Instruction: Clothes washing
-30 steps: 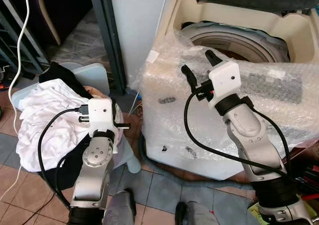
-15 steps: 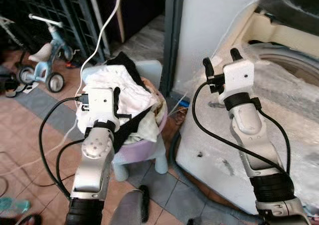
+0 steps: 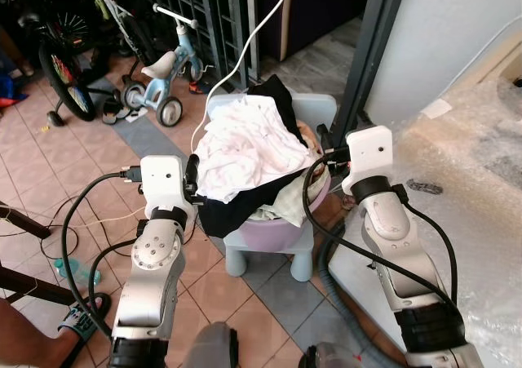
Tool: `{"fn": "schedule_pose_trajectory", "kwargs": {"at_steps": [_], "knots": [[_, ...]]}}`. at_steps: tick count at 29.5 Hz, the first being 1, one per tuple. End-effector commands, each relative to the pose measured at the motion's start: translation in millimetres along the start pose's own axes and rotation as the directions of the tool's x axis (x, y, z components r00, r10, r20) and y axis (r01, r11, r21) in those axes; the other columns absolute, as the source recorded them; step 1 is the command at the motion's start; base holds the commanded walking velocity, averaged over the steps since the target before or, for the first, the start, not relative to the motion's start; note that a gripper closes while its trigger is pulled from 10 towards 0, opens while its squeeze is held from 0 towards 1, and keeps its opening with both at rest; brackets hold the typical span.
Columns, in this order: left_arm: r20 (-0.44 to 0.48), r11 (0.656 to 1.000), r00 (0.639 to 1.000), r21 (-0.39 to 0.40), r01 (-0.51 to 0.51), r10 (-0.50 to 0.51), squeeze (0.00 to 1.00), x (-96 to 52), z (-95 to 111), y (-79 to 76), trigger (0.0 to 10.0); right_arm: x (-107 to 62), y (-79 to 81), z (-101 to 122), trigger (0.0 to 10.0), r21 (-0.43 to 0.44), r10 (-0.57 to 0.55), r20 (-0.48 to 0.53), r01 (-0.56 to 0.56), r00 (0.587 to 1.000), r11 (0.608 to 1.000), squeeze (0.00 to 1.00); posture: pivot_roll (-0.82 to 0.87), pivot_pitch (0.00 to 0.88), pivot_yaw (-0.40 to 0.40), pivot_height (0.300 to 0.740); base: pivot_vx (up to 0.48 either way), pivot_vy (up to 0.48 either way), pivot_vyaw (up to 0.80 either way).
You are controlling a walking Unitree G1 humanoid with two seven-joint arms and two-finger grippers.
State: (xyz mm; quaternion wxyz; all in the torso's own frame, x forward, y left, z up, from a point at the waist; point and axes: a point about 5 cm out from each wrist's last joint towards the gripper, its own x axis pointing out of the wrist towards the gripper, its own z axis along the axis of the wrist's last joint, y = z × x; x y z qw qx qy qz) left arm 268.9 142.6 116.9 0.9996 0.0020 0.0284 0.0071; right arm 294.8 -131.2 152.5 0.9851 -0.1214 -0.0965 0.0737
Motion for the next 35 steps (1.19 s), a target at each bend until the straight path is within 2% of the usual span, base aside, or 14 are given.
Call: {"fn": "schedule_pose_trajectory", "kwargs": {"at_steps": [1, 6, 10, 15, 16, 17, 24, 35], "knots": [[-0.017, 1.0, 1.0, -0.006, -0.006, 0.006, 1.0, -2.7, -2.8, 2.8, 10.0, -2.0, 5.2, 1.3, 10.0, 0.01, 0.021, 0.005, -0.021, 1.0, 1.0, 0.0, 0.05, 0.116, 0.018, 0.728, 0.0, 0.0, 0.8], [-0.019, 1.0, 1.0, 0.002, 0.02, -0.02, 1.0, 0.2, -1.8, -4.6, 10.0, -0.6, 5.6, 2.4, 10.0, 0.013, 0.041, 0.003, -0.041, 0.999, 0.999, 0.0, 0.05, 0.119, 0.006, 0.728, 0.0, 0.256, 0.62], [-0.014, 1.0, 1.0, -0.009, 0.013, -0.013, 1.0, 8.0, 3.2, -0.9, 10.0, 5.3, 6.4, 5.2, 10.0, 0.03, 0.048, 0.007, -0.048, 0.999, 0.998, 0.0, 0.04, 0.147, 0.01, 0.728, 0.0, 0.479, 0.11], [-0.019, 1.0, 1.0, 0.009, 0.013, -0.013, 1.0, 7.3, 2.1, 2.1, 10.0, 5.0, 5.6, 4.2, 10.0, 0.043, 0.043, -0.003, -0.043, 0.999, 0.998, 0.0, 0.05, 0.139, 0.008, 0.728, 0.0, 0.386, 0.0], [-0.029, 1.0, 0.999, 0.008, 0.019, -0.018, 0.57, 6.2, -0.4, 2.7, 10.0, 3.0, 5.7, 2.1, 10.0, 0.046, 0.041, -0.012, -0.041, 0.999, 0.998, 0.0, 0.05, 0.136, 0.009, 0.728, 0.0, 0.0, 0.0], [-0.032, 1.0, 0.999, 0.009, 0.02, -0.02, 0.0, 5.6, -1.5, 3.0, 10.0, 2.0, 6.2, 1.2, 10.0, 0.045, 0.043, -0.014, -0.042, 0.999, 0.998, 0.0, 0.05, 0.135, 0.009, 0.728, 0.0, 0.0, 0.0], [-0.026, 0.999, 0.999, -0.029, 0.039, -0.04, 0.0, 4.8, -1.2, 4.3, 10.0, -2.2, 11.3, -3.1, 10.0, 0.067, 0.054, -0.041, -0.051, 0.998, 0.996, 0.0, 0.05, 0.121, 0.006, 0.728, 0.039, 0.0, 0.0], [-0.017, 0.999, 0.999, -0.026, 0.04, -0.041, 0.0, 10.1, 2.0, 6.2, 10.0, 1.2, 7.9, -6.0, 10.0, 0.056, 0.059, -0.055, -0.056, 0.997, 0.997, 0.0, 0.05, 0.125, 0.007, 0.728, 0.46, 0.0, 0.0]]}}
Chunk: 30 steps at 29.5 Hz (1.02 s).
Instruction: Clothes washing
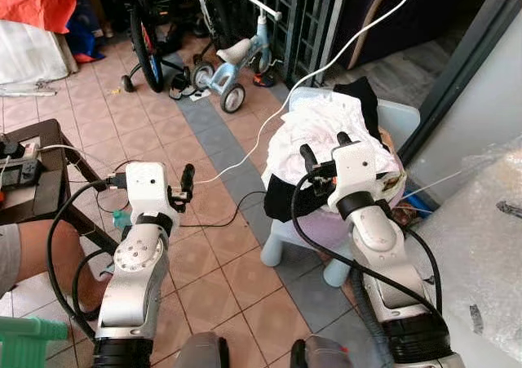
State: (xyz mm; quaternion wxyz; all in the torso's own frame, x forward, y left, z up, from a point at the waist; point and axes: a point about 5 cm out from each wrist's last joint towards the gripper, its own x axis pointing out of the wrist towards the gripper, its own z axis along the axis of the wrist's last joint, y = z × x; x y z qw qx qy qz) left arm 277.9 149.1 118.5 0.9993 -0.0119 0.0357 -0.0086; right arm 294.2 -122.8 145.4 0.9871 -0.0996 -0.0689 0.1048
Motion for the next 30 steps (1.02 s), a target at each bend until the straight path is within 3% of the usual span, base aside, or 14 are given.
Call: {"fn": "schedule_pose_trajectory", "kwargs": {"at_steps": [1, 16, 19, 21, 23, 24, 26, 28, 30], "knots": [[-0.004, 1.0, 1.0, -0.001, 0.007, -0.007, 0.0, 1.7, -0.4, 0.0, 10.0, 2.0, -2.2, -1.4, 10.0, 0.0, -0.005, -0.015, 0.005, 1.0, 1.0, 0.0, 0.05, 0.12, 0.003, 0.728, 0.48, 0.0, 0.0], [-0.035, 1.0, 0.999, -0.007, -0.004, 0.004, 0.0, 0.3, -5.8, 0.4, 10.0, 6.8, 5.9, -7.3, 10.0, -0.04, 0.043, -0.058, -0.046, 0.997, 0.998, 0.0, 0.06, 0.113, -0.015, 0.728, 0.405, 0.0, 0.0], [-0.088, 1.0, 0.996, 0.028, -0.004, 0.006, 0.0, 0.2, -14.2, -2.2, 10.0, 5.0, 7.2, -22.7, 10.0, -0.091, 0.062, -0.154, -0.077, 0.986, 0.993, 0.0, 0.06, 0.115, -0.016, 0.728, 0.0, 0.0, 0.0], [-0.171, 0.997, 0.984, 0.065, 0.053, -0.041, 0.0, -3.3, -25.6, -6.5, 10.0, 0.7, 5.6, -38.2, 10.0, -0.111, 0.058, -0.254, -0.089, 0.965, 0.99, 0.0, 0.06, 0.115, -0.016, 0.728, 0.0, 0.0, 0.0], [-0.191, 0.993, 0.98, 0.082, 0.08, -0.063, 0.0, -6.2, -29.1, -8.0, 10.0, -2.9, 4.9, -47.3, 10.0, -0.117, 0.061, -0.314, -0.103, 0.947, 0.988, 0.0, 0.06, 0.118, -0.014, 0.728, 0.0, 0.0, 0.0], [-0.25, 0.979, 0.962, 0.137, 0.148, -0.11, 0.0, -11.7, -37.6, -10.5, 10.0, -9.3, 3.4, -62.4, 10.0, -0.115, 0.058, -0.413, -0.115, 0.909, 0.987, 0.0, 0.06, 0.122, -0.013, 0.728, 0.0, 0.0, 0.0], [-0.269, 0.972, 0.954, 0.158, 0.176, -0.129, 0.0, -13.9, -40.8, -11.6, 10.0, -11.8, 3.1, -67.7, 10.0, -0.105, 0.059, -0.447, -0.118, 0.893, 0.987, 0.0, 0.06, 0.122, -0.013, 0.728, 0.0, 0.0, 0.0], [-0.293, 0.948, 0.935, 0.183, 0.262, -0.201, 0.0, -19.3, -42.7, -16.0, 10.0, -17.8, 0.7, -78.7, 10.0, -0.034, 0.037, -0.517, -0.064, 0.855, 0.997, 0.0, 0.07, 0.125, -0.012, 0.728, 0.0, 0.0, 0.0], [-0.286, 0.946, 0.937, 0.192, 0.259, -0.199, 0.0, -18.9, -41.8, -15.8, 10.0, -17.9, 0.7, -79.2, 10.0, -0.036, 0.037, -0.519, -0.065, 0.854, 0.997, 0.0, 0.07, 0.124, -0.011, 0.728, 0.0, 0.0, -0.31]]}}
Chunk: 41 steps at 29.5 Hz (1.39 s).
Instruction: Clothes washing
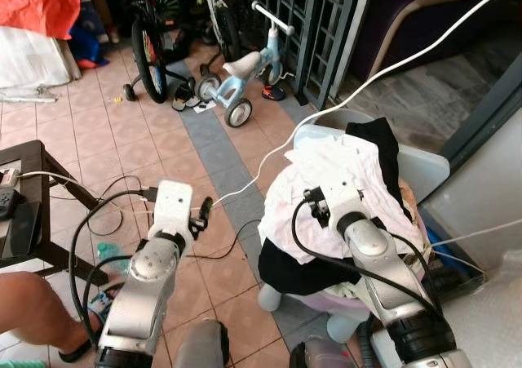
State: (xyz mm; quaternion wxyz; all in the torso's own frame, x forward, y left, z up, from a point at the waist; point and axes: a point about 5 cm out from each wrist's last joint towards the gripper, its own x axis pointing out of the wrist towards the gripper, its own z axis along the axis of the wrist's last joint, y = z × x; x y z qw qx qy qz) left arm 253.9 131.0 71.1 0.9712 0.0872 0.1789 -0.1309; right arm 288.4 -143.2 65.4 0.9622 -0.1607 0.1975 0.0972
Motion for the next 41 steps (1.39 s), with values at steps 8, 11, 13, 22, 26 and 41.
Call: {"fn": "schedule_pose_trajectory", "kwargs": {"at_steps": [8, 11, 13, 22, 26, 41], "knots": [[0.001, 0.999, 1.0, 0.048, 0.017, -0.017, 0.0, -0.4, 12.9, 3.6, 10.0, 4.1, 8.3, -3.1, 10.0, -0.005, 0.08, -0.085, -0.081, 0.993, 0.997, 0.0, 0.07, 0.126, -0.01, 0.728, 0.0, 0.0, -0.8], [0.001, 0.998, 1.0, 0.064, 0.026, -0.027, 0.0, 0.6, 15.1, 4.1, 10.0, 5.9, 17.7, -9.2, 10.0, 0.011, 0.145, -0.128, -0.145, 0.981, 0.989, 0.0, 0.07, 0.144, -0.01, 0.728, 0.0, 0.0, -0.42], [0.012, 0.997, 0.999, 0.075, 0.03, -0.031, 0.0, 1.9, 19.4, 5.5, 10.0, 7.6, 24.5, -9.8, 10.0, 0.057, 0.192, -0.139, -0.185, 0.972, 0.981, 0.0, 0.08, 0.155, -0.001, 0.728, 0.0, 0.0, 0.0], [0.017, 0.997, 1.0, 0.071, -0.022, 0.02, 0.0, -1.6, 23.7, 18.4, 10.0, 14.8, 17.8, 37.4, 10.0, 0.168, 0.137, 0.113, -0.154, 0.984, 0.974, 0.0, 0.08, 0.166, 0.01, 0.728, 0.0, 0.0, 0.0], [-0.013, 0.999, 0.999, 0.014, 0.038, -0.038, 0.0, -10.1, 14.2, 8.0, 10.0, 17.5, 15.4, 46.0, 10.0, 0.158, 0.125, 0.133, -0.146, 0.983, 0.977, 0.0, 0.07, 0.159, 0.01, 0.728, 0.0, 0.0, 0.0], [-0.02, 0.98, 0.99, 0.141, 0.141, -0.14, 0.0, -14.3, 12.0, -7.8, 10.0, 8.3, 78.4, -6.1, 0.0, -0.01, 0.525, -0.164, -0.534, 0.835, 0.845, 0.0, 0.09, 0.147, -0.007, 0.728, 0.0, 0.0, 0.0]]}}
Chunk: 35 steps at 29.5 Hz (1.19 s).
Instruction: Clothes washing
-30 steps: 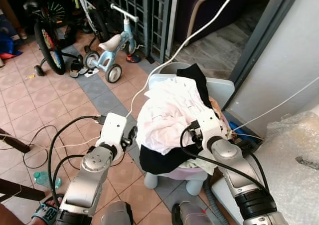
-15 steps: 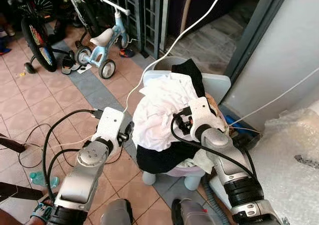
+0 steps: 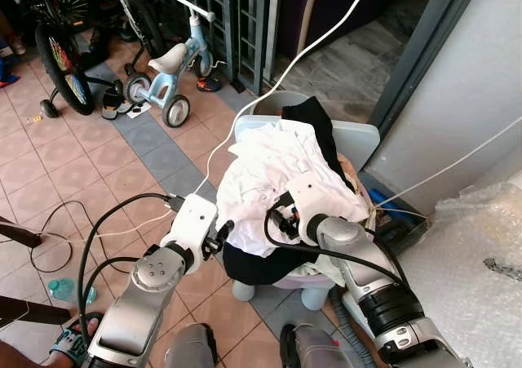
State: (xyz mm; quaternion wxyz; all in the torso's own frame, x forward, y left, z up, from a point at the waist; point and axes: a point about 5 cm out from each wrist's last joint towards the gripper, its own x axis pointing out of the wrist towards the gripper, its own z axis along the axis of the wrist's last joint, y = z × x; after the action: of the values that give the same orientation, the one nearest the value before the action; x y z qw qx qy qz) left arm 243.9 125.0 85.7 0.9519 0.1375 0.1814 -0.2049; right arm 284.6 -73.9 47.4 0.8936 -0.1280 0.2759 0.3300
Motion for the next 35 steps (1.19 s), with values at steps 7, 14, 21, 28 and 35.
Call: {"fn": "schedule_pose_trajectory", "kwargs": {"at_steps": [7, 14, 21, 28, 35], "knots": [[-0.004, 1.0, 1.0, 0.024, 0.018, -0.018, 0.0, -1.1, -0.1, -1.3, 10.0, 1.3, 4.8, -12.6, 0.0, -0.022, 0.015, -0.048, -0.016, 0.999, 1.0, 0.0, 0.08, 0.166, 0.0, 0.728, 0.0, 0.0, 0.0], [0.041, 0.997, 0.996, -0.004, 0.073, -0.073, 1.0, 1.1, 4.2, -7.7, 10.0, -0.1, -13.9, -1.7, 0.0, 0.047, -0.108, 0.013, 0.108, 0.994, 0.993, 0.0, 0.07, 0.153, -0.004, 0.728, 0.0, 0.0, 0.0], [0.056, 0.999, 0.998, -0.001, 0.032, -0.032, 1.0, 2.7, 6.3, -5.2, 10.0, -1.0, -15.5, 3.2, 0.0, 0.088, -0.105, 0.039, 0.102, 0.994, 0.991, 0.0, 0.07, 0.148, -0.01, 0.728, 0.0, 0.0, 0.0], [0.097, 0.998, 0.995, -0.061, -0.021, 0.027, 1.0, 6.2, 12.5, -0.6, 10.0, 0.1, -19.1, 7.9, 0.0, 0.128, -0.119, 0.056, 0.111, 0.991, 0.985, 0.0, 0.07, 0.14, -0.02, 0.728, 0.0, 0.0, 0.0], [0.132, 0.991, 0.988, -0.116, -0.063, 0.078, 1.0, 7.6, 15.2, 2.9, 10.0, 0.3, -20.0, 8.5, 0.0, 0.185, -0.129, 0.067, 0.115, 0.989, 0.976, 0.0, 0.07, 0.127, -0.023, 0.728, 0.0, 0.0, 0.0]]}}
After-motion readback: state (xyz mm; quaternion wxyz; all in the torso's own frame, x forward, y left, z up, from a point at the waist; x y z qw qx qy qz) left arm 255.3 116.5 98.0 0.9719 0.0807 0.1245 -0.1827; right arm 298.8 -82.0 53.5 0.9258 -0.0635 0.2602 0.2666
